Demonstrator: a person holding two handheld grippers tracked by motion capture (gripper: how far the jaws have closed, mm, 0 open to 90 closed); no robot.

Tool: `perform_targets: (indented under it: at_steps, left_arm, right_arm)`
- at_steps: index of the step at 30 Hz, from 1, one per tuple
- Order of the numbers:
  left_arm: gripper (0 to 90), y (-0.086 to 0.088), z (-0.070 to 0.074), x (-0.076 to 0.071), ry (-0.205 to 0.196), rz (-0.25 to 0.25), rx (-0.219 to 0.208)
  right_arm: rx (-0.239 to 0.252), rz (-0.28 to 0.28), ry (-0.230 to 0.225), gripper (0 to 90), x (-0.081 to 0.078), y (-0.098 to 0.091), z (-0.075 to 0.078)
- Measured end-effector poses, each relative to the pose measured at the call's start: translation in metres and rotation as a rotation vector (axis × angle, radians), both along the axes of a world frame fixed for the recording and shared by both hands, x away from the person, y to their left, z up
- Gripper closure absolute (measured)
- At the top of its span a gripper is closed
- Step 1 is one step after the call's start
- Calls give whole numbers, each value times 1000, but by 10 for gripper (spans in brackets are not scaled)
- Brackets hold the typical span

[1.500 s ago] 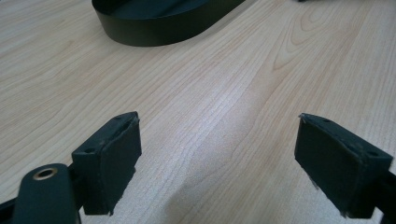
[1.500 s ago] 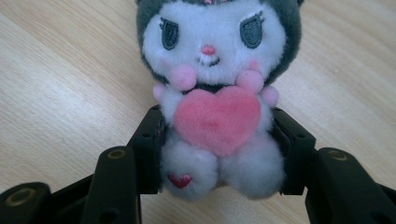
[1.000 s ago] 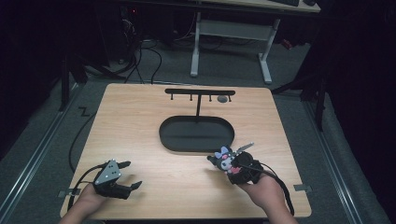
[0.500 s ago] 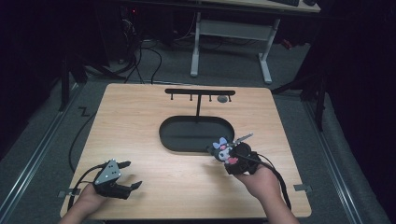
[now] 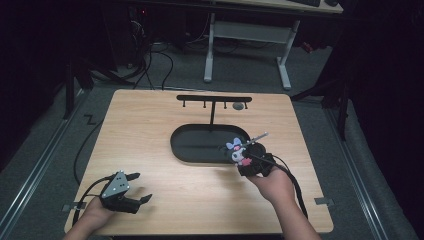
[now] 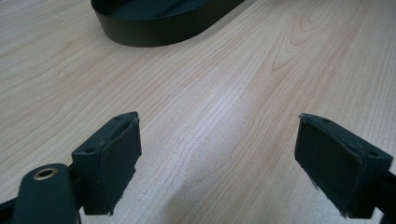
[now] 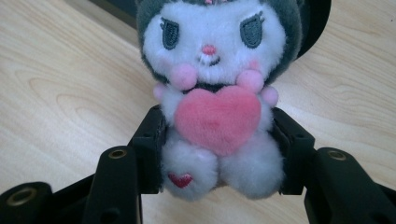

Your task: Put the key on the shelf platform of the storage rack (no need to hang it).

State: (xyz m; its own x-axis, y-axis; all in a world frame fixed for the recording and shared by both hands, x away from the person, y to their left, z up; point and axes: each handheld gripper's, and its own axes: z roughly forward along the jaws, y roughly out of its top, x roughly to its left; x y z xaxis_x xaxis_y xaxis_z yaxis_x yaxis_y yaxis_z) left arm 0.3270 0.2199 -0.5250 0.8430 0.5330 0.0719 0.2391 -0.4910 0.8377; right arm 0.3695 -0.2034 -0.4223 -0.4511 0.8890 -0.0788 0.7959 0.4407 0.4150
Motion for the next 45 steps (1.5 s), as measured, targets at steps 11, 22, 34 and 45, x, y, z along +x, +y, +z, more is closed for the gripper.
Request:
perform_targets:
  at_steps: [11, 22, 34, 45]
  left_arm:
    - [156, 0, 0, 0, 1, -1, -5]
    - [155, 1, 0, 0, -1, -3, -5]
    - [155, 1, 0, 0, 0, -1, -10]
    - [156, 1, 0, 0, -1, -1, -12]
  right_arm:
    - [-8, -22, 4, 476, 29, 11, -5]
    - [-7, -63, 9, 476, 56, 17, -11]
    - [-14, -75, 12, 476, 79, 30, -19]
    - [-4, -94, 8, 476, 95, 34, -25]
